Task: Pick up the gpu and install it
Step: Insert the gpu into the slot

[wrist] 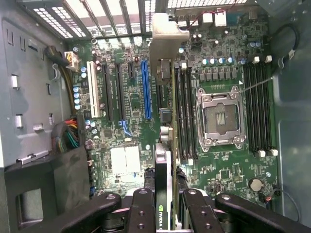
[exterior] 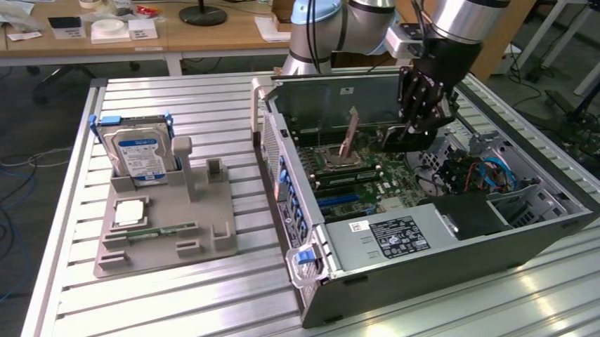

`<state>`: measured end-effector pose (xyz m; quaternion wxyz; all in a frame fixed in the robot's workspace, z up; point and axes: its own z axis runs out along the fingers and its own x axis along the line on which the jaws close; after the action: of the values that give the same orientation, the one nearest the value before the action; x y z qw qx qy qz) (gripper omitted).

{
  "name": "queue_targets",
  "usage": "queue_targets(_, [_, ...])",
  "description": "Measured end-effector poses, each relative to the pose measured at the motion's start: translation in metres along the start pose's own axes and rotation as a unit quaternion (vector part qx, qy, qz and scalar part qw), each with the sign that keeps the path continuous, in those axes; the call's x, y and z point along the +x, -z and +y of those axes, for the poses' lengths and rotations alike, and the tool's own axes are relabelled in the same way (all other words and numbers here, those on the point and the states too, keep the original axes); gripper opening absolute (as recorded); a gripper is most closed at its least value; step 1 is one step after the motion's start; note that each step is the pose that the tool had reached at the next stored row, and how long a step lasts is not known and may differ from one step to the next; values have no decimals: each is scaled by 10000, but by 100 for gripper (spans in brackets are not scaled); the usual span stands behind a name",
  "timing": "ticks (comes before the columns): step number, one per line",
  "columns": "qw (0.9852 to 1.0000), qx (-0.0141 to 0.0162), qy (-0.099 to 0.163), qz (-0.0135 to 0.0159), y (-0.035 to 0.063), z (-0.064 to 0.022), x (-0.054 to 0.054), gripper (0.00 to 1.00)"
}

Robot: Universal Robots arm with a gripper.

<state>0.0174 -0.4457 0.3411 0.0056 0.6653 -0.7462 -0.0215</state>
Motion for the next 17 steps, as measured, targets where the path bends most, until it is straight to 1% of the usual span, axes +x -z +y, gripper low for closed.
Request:
queue_targets(10, [10000,0,0,1,-27,27,3,26])
queue_targets(14, [10000,0,0,0,-31,62,12,26])
queue_targets(17, [10000,0,0,1,-35,83,41,26])
